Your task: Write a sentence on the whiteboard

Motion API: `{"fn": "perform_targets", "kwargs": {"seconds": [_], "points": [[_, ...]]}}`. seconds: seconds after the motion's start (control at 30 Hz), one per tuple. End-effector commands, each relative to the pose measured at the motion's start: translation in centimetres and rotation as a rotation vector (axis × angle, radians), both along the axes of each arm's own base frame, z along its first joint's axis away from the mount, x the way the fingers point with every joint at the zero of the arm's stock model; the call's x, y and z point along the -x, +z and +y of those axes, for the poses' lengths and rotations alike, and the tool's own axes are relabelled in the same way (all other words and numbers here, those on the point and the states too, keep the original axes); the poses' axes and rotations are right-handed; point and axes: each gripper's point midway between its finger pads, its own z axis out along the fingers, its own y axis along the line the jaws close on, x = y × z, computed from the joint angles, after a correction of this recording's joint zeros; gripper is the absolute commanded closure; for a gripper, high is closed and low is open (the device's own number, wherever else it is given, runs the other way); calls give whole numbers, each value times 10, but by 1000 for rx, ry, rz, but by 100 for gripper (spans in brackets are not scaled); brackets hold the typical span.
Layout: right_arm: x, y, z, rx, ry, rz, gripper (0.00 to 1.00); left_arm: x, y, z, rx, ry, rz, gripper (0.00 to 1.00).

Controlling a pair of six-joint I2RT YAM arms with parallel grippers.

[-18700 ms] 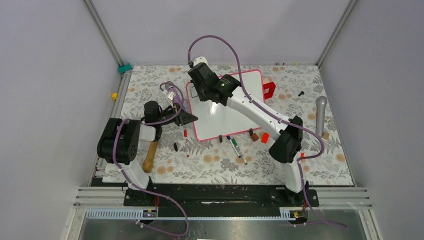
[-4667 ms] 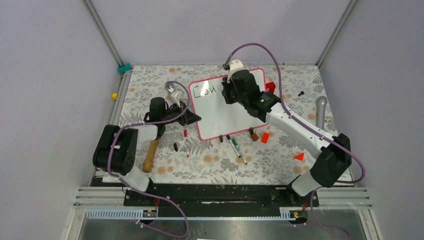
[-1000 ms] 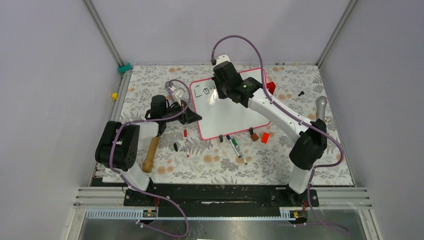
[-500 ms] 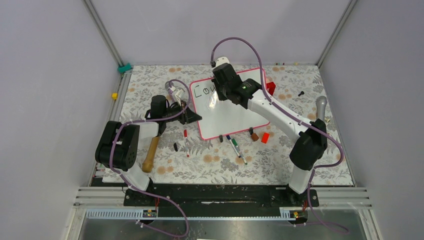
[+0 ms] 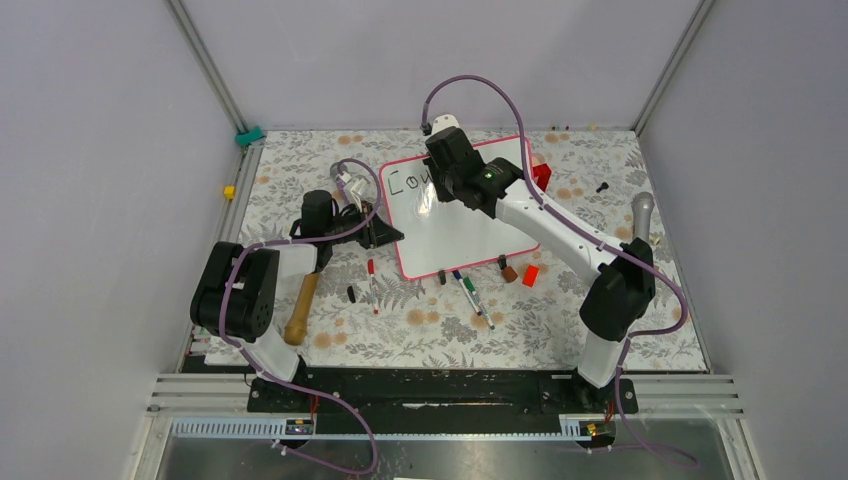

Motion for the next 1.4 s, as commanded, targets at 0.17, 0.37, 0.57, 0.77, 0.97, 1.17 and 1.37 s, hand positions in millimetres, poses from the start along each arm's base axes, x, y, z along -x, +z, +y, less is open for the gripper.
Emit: {"fn": "perform_targets", "kwargs": {"seconds": [0.17,0.37,0.57,0.77,0.97,1.17,1.37], "points": [[9,-1,-2,16,13,20,100,-12,-24,11,-87,67,-5,100],[11,-1,-3,24,16,22,100,-13,-24,12,-85,67,-5,100],[11,-3,-5,31,14,27,100,-13,-24,12,-84,69,-4,100],[9,0,-3,33,15,18,100,-13,-24,12,-83,66,-6,100],[3,8,1,27,13,-2,100,-13,-24,12,-83,66,-6,100],[-2,15,3,31,11,-13,100,-13,-24,11,-82,65,-7,100],[-5,21,4,25,9,-26,100,-12,-23,11,-80,64,-6,100]]}}
